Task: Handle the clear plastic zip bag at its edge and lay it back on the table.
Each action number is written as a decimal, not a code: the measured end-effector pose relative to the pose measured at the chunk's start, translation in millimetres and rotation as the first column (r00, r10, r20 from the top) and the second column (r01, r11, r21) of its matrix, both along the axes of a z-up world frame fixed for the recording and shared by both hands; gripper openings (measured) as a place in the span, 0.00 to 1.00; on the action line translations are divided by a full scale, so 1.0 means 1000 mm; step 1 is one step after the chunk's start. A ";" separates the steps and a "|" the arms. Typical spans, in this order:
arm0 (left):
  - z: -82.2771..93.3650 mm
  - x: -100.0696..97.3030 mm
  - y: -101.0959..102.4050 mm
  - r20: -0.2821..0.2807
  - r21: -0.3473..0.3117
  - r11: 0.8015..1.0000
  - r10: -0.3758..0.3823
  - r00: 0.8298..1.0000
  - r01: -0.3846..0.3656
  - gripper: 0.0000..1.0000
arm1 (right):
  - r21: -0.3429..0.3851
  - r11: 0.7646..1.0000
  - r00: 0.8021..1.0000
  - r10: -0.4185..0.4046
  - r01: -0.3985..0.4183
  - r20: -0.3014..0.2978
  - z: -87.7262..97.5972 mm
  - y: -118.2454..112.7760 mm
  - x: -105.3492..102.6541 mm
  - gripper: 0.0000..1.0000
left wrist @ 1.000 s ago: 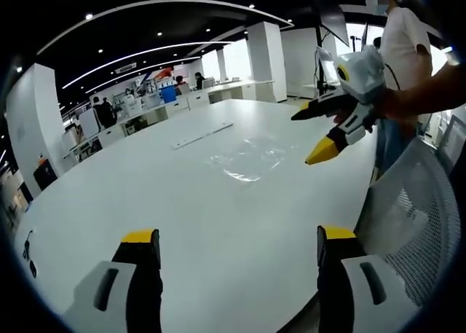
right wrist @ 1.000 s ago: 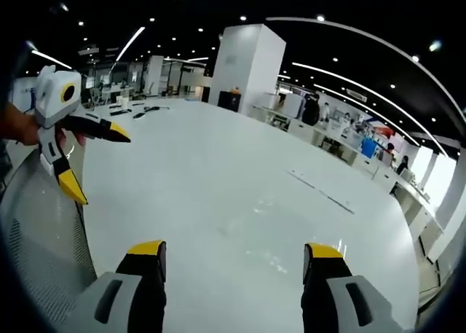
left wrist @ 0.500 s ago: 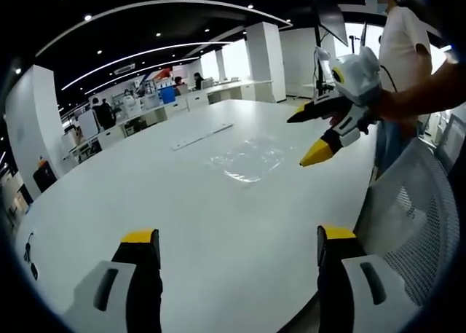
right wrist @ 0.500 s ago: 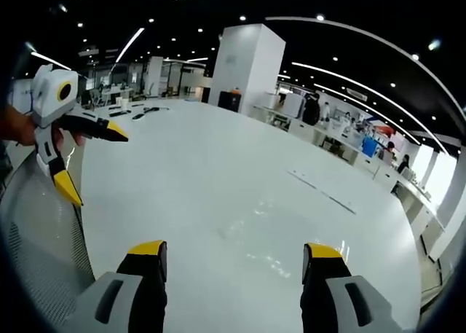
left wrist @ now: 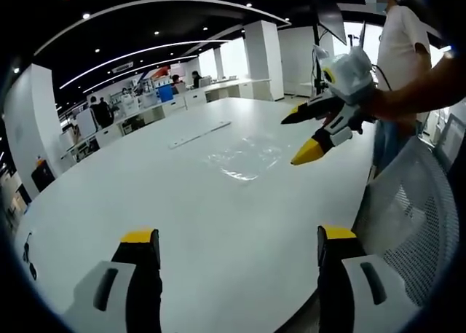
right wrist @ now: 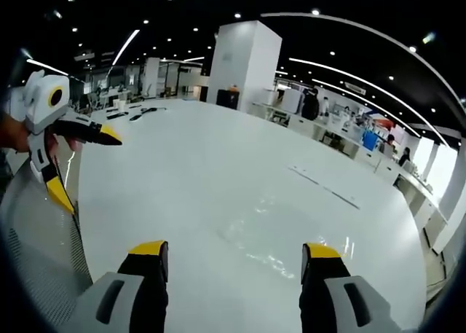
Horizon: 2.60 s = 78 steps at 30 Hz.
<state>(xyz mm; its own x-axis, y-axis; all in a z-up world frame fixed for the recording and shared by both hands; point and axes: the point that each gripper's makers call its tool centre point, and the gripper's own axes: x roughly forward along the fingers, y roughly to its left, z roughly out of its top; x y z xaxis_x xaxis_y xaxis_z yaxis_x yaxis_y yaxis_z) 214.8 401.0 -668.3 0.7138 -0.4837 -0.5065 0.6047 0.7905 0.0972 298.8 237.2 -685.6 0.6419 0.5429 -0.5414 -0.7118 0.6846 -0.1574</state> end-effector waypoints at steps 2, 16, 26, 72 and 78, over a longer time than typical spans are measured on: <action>-0.002 0.001 0.001 -0.002 0.003 1.000 -0.001 1.000 0.001 0.88 | -0.001 1.000 1.000 0.002 -0.002 -0.006 -0.001 0.002 0.001 0.73; -0.002 0.001 0.001 -0.012 0.004 1.000 -0.002 1.000 0.002 0.87 | -0.014 1.000 0.999 0.027 -0.028 -0.032 -0.012 0.015 0.014 0.68; -0.003 -0.002 0.003 -0.025 -0.001 1.000 0.004 1.000 -0.004 0.86 | -0.012 0.999 0.998 0.032 -0.033 -0.055 -0.021 0.023 0.024 0.64; -0.010 -0.005 0.009 -0.040 0.010 1.000 -0.004 0.999 0.004 0.80 | 0.035 0.999 0.976 -0.025 0.033 -0.218 -0.072 0.056 0.043 0.33; -0.007 -0.002 0.006 -0.032 0.009 1.000 -0.010 0.999 0.011 0.79 | 0.040 0.997 0.971 -0.050 0.061 -0.234 -0.076 0.059 0.050 0.31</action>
